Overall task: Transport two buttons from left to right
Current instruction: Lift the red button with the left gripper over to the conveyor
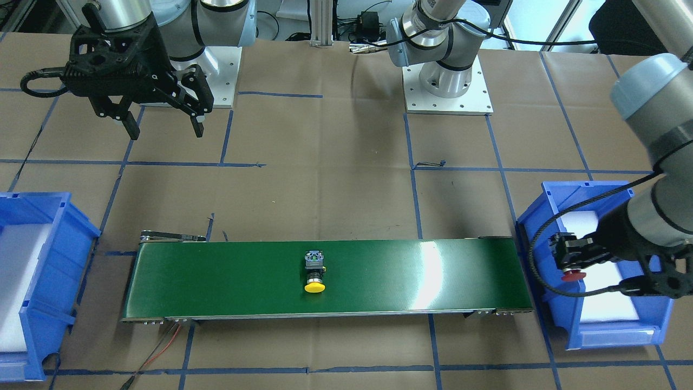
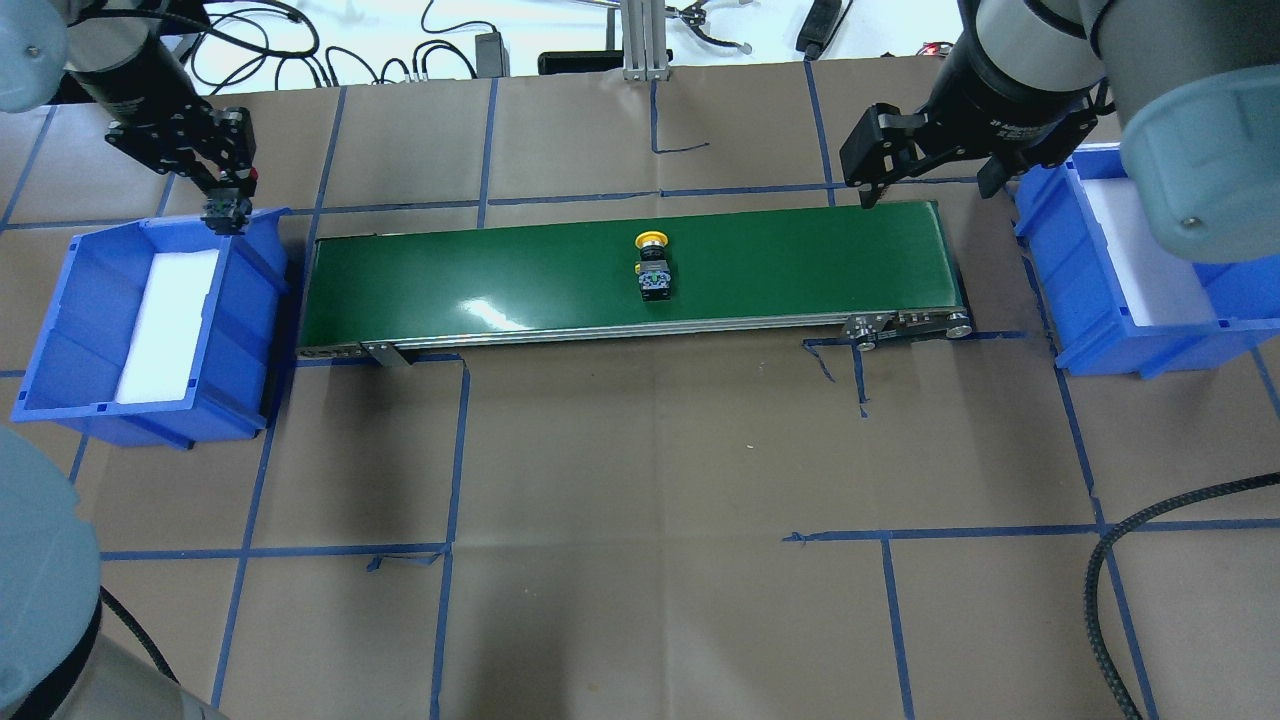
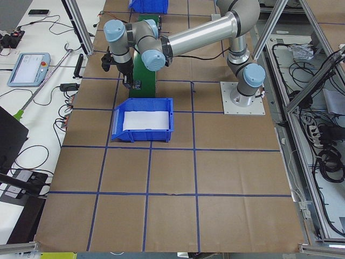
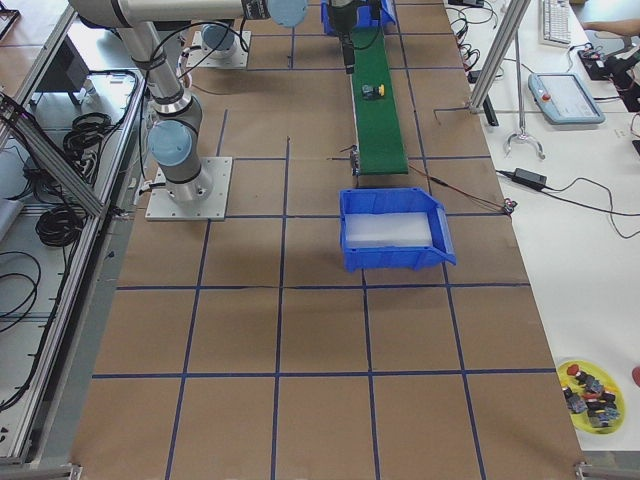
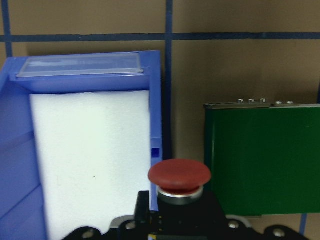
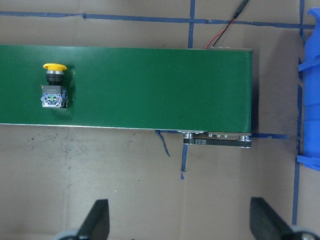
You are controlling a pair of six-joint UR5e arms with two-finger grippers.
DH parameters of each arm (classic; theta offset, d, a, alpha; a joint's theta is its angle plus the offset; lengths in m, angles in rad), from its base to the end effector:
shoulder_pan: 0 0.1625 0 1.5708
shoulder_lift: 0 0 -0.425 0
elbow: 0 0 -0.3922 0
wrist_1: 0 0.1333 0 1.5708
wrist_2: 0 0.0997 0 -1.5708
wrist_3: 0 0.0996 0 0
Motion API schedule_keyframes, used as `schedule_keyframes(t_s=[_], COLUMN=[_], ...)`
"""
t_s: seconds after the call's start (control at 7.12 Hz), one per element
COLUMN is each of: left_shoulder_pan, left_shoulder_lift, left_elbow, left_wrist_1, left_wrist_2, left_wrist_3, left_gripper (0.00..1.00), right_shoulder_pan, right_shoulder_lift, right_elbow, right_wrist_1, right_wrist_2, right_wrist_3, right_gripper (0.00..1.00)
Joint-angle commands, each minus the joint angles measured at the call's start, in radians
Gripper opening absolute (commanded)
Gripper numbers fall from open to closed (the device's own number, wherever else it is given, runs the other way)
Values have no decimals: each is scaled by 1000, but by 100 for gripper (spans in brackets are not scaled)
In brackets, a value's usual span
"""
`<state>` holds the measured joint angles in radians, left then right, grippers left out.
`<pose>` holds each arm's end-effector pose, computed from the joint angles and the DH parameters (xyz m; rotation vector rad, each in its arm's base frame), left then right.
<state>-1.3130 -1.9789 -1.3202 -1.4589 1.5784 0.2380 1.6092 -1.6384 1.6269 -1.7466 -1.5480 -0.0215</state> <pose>0.0378 -0.6633 0.3870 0.0308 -3.1368 -0.0723 0.1539 -0.4744 0.5118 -0.0963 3.1022 -0.2912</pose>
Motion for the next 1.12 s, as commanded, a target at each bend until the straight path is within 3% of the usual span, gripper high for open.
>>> schedule_keyframes(t_s=[0.0, 0.56, 0.98], left_shoulder_pan=[-68, -72, -75], left_shoulder_lift=[-1, -8, -9], left_elbow=[-26, -197, -263], left_wrist_1=[5, 259, 302], left_wrist_2=[-1, 0, -3], left_wrist_3=[-77, -69, -66], left_gripper=[0, 0, 0], right_shoulder_pan=[0, 0, 0], right_shoulder_lift=[0, 0, 0], right_elbow=[1, -2, -10], right_wrist_1=[1, -2, -2], right_wrist_2=[-7, 2, 3], right_wrist_3=[0, 2, 5], right_gripper=[100, 100, 100])
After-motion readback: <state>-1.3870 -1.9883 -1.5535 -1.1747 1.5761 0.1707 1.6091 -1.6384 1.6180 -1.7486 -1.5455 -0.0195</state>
